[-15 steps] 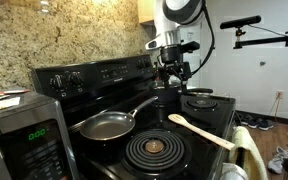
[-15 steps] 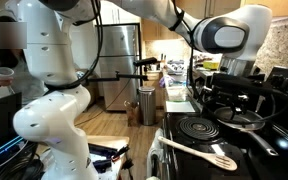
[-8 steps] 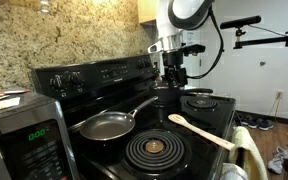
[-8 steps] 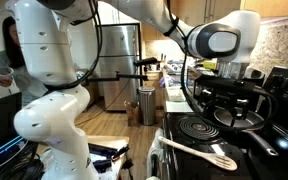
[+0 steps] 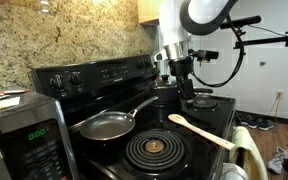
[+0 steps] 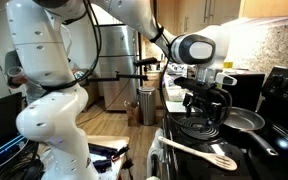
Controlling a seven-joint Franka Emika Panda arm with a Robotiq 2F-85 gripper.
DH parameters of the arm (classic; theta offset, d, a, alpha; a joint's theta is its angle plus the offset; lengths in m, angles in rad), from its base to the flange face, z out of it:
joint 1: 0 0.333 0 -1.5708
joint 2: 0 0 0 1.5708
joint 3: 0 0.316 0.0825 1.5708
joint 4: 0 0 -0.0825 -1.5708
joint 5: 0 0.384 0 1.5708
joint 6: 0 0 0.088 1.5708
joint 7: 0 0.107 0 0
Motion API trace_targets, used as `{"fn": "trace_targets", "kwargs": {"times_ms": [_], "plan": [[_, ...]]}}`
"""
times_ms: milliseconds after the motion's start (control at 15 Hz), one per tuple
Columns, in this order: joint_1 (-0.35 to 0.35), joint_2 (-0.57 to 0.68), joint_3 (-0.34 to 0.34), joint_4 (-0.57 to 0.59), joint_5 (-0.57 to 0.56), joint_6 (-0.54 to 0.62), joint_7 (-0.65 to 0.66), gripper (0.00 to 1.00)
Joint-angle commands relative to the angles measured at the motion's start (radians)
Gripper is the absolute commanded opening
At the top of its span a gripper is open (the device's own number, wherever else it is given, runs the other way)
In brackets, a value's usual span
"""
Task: Move the pan to the top left plate of the stove then move the cooking stick on the right counter
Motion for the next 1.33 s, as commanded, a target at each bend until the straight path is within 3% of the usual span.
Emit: {"fn": "trace_targets", "kwargs": {"times_ms": [0, 67, 133, 600, 1000, 1267], "plan": [[0.003, 0.003, -0.009, 0.006, 0.0, -0.002, 0.0, 1.0], [0.0, 0.028, -0.005, 0.028, -0.037, -0.031, 0.138, 1.0], [-0.001, 0.032, -0.005, 0.025, -0.034, -0.035, 0.194, 1.0], [0.0, 0.027, -0.009, -0.097, 0.038, -0.028, 0.498, 1.0], [-0.003, 0.013, -0.016, -0.235, 0.233, 0.042, 0.528, 1.0], [-0.001, 0.009, -0.015, -0.301, 0.285, 0.147, 0.536, 1.0]]}}
